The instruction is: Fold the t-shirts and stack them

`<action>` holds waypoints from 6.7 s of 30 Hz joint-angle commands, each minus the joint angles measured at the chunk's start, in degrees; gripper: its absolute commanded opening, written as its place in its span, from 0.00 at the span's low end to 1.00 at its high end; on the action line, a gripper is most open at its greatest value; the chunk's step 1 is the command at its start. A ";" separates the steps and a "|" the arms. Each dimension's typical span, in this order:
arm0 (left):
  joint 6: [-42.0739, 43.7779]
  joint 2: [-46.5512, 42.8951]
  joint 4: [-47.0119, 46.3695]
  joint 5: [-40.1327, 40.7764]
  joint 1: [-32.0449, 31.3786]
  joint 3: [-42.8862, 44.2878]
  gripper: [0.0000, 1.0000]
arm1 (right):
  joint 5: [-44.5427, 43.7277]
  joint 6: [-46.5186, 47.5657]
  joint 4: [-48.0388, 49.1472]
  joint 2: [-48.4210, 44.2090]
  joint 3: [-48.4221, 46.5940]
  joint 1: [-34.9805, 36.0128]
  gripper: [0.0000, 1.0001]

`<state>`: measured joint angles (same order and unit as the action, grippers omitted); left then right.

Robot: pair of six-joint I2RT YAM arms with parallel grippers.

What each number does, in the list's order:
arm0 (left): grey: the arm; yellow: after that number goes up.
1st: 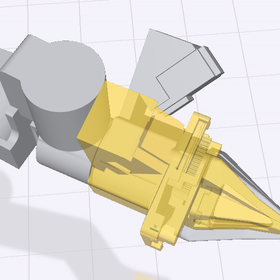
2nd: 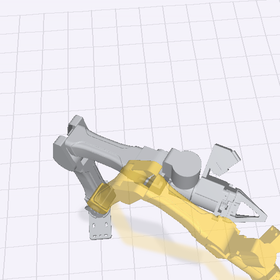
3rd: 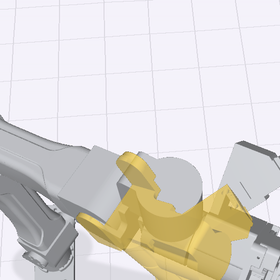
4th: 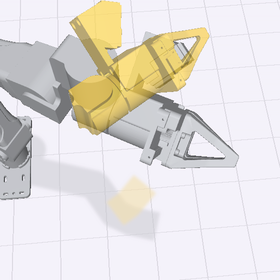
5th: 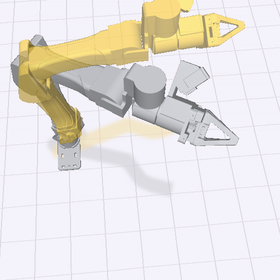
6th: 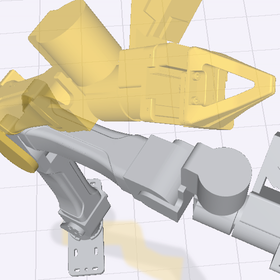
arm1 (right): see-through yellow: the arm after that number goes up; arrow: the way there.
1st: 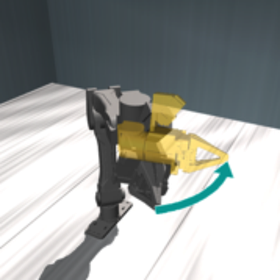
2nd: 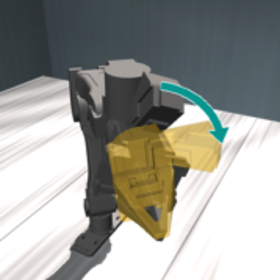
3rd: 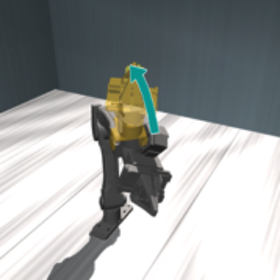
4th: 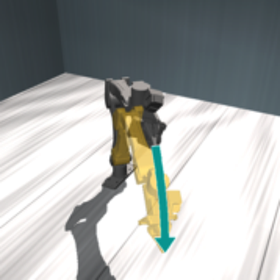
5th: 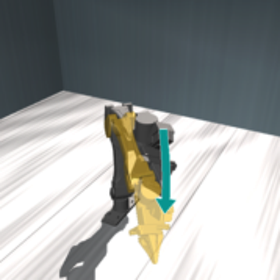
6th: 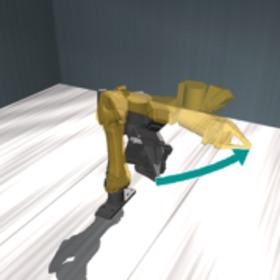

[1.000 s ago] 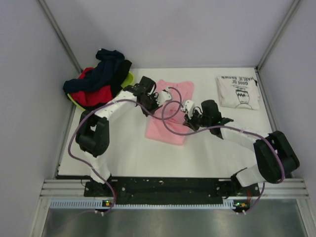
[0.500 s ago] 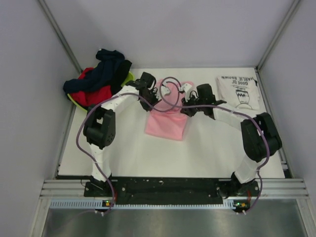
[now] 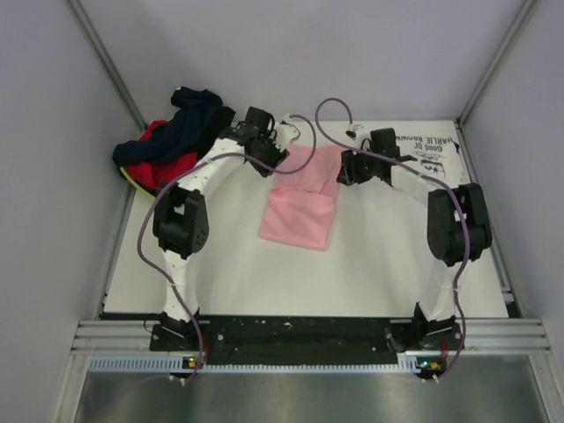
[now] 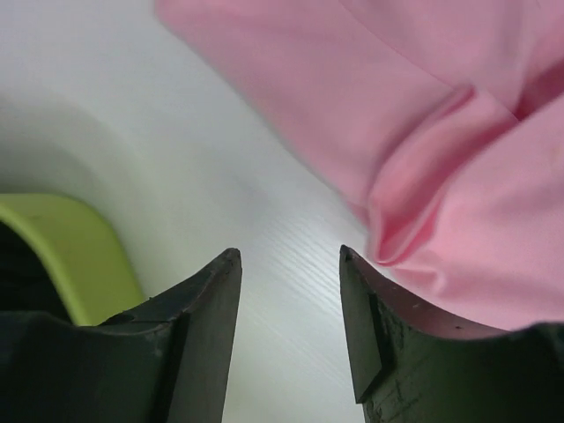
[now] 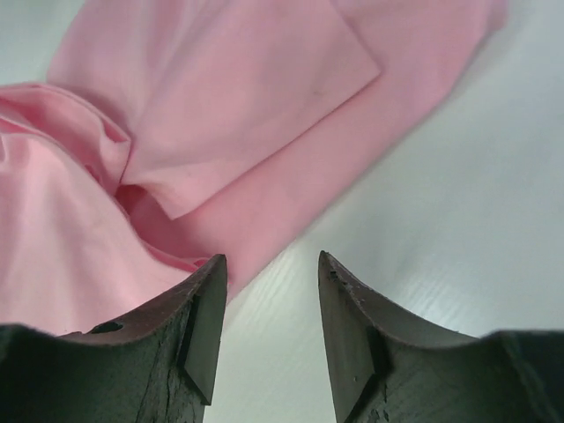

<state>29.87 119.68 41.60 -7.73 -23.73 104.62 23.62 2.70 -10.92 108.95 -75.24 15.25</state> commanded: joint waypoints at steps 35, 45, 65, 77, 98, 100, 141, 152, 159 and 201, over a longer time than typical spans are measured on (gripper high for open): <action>23.31 -17.28 -7.67 -15.39 -3.96 -40.54 0.58 | -18.78 48.54 0.19 -18.07 30.68 31.25 0.16; 16.72 -20.79 -4.70 -16.26 -4.40 -42.30 0.00 | -19.23 45.12 -3.22 -25.88 30.42 31.60 0.00; 16.01 -49.97 29.22 -28.65 -5.01 -44.60 0.00 | -13.60 25.69 -33.91 -51.64 22.52 48.12 0.00; 4.94 -35.33 21.06 -25.84 1.13 -27.65 0.00 | -0.16 27.27 -18.71 -42.61 19.44 22.83 0.00; -1.74 -0.51 19.57 -23.39 7.20 -1.44 0.00 | -3.65 23.94 -13.17 -9.47 3.80 8.22 0.00; -3.05 0.73 18.08 -22.43 7.20 -1.08 0.00 | -5.77 22.62 -11.51 -7.44 3.00 8.22 0.00; -20.64 -1.91 -6.45 -10.20 2.63 -19.54 0.24 | 4.06 -26.16 1.15 -9.63 17.40 4.53 0.81; -19.94 -1.47 -6.89 -9.94 3.07 -19.72 0.24 | 20.84 -42.95 22.76 2.49 22.07 3.48 0.76; -19.32 -1.99 -6.62 -9.41 4.21 -19.02 0.24 | 22.35 -48.32 29.99 2.33 24.70 1.11 0.30; -11.50 -17.64 -1.09 -4.58 9.93 -13.04 0.99 | -46.11 21.55 -46.82 14.54 -53.68 -7.33 0.00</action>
<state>16.75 103.35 41.04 -13.34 -13.65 91.57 -15.75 20.69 -55.31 121.34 -122.10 10.00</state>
